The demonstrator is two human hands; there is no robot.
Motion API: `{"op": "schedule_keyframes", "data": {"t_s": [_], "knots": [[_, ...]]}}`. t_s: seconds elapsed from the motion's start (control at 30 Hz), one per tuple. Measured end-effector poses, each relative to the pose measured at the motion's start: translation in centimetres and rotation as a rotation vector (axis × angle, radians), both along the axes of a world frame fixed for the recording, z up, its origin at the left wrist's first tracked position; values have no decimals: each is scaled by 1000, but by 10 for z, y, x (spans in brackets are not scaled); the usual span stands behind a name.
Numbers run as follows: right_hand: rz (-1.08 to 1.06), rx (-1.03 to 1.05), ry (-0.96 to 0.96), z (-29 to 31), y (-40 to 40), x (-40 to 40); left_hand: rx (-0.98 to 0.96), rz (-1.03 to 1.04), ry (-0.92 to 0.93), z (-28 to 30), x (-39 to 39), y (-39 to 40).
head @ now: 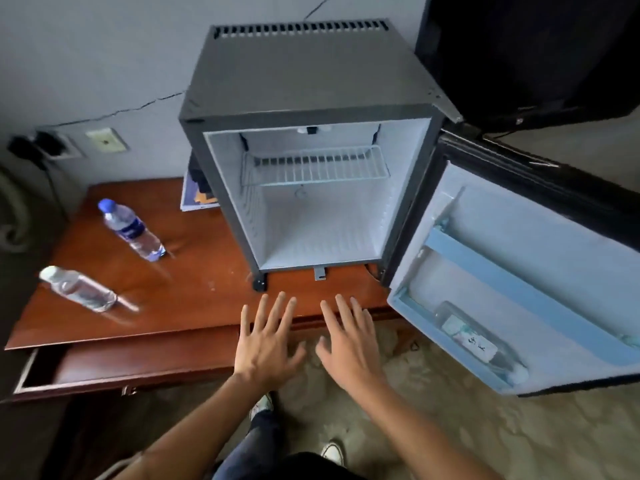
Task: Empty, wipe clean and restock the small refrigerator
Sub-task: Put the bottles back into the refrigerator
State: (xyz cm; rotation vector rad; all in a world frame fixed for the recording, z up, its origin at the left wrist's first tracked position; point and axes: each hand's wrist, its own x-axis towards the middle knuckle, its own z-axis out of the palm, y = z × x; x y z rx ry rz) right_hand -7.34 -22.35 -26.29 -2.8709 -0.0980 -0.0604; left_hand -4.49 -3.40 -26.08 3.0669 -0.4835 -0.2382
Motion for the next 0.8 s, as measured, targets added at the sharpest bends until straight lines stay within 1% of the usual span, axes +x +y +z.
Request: {"op": "schedule_keyframes", "data": {"t_s": [0.23,0.53,0.8], "knots": [[267,-5,-10,6,89,49,-53,321,-27,1,-10,87],[534,-43,-1,11,221,105,-74,635,-105,12,-4,204],[757,-24,2,23,382,158,-82,863,-159,12,8,312]]}}
